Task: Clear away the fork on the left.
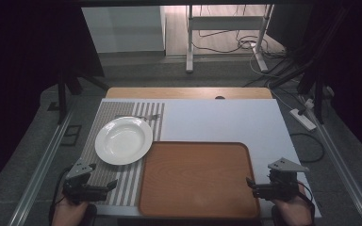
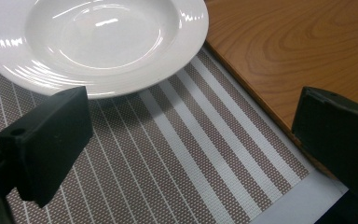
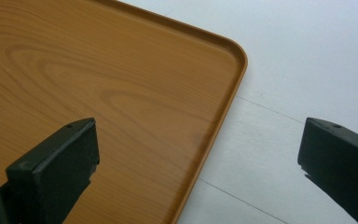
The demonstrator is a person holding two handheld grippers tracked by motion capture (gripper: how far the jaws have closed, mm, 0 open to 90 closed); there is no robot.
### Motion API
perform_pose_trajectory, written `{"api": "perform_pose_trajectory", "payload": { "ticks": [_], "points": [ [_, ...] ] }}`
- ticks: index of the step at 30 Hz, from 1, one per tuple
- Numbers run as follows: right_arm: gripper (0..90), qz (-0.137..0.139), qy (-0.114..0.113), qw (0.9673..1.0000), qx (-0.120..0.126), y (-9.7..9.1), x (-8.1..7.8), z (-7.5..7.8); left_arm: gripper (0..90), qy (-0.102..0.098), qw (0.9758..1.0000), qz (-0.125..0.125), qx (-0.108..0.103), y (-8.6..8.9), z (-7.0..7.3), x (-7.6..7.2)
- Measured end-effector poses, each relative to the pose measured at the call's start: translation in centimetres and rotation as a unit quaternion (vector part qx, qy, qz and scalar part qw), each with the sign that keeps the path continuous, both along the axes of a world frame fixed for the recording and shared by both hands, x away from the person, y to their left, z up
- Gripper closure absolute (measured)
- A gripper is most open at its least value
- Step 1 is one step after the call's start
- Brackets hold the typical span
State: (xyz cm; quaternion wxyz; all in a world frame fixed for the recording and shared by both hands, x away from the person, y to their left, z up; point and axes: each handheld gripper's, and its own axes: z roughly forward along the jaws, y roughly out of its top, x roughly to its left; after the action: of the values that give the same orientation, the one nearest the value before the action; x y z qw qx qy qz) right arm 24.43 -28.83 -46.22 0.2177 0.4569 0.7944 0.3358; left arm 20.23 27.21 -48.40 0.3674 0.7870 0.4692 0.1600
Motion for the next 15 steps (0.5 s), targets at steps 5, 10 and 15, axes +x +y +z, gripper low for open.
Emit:
{"api": "perform_pose_trajectory", "payload": {
  "ticks": [5, 10, 15],
  "points": [
    [0.0, -0.002, 0.001, 1.0, 0.007, -0.2, -0.11, 0.03, 0.0, 0.001, 1.0, 0.001, 0.0, 0.0, 0.05, -0.01],
    [0.0, -0.003, 0.004, 0.9999, 0.01, -0.4, -0.17, 0.02, 0.0, 0.005, 1.0, 0.001, -0.005, 0.03, 0.01, 0.18],
    [0.0, 0.001, 0.007, 1.0, 0.005, -0.27, -0.12, -0.02, 0.0, 0.008, 0.9999, 0.001, -0.013, 0.22, -0.04, 0.21]
  ]
}}
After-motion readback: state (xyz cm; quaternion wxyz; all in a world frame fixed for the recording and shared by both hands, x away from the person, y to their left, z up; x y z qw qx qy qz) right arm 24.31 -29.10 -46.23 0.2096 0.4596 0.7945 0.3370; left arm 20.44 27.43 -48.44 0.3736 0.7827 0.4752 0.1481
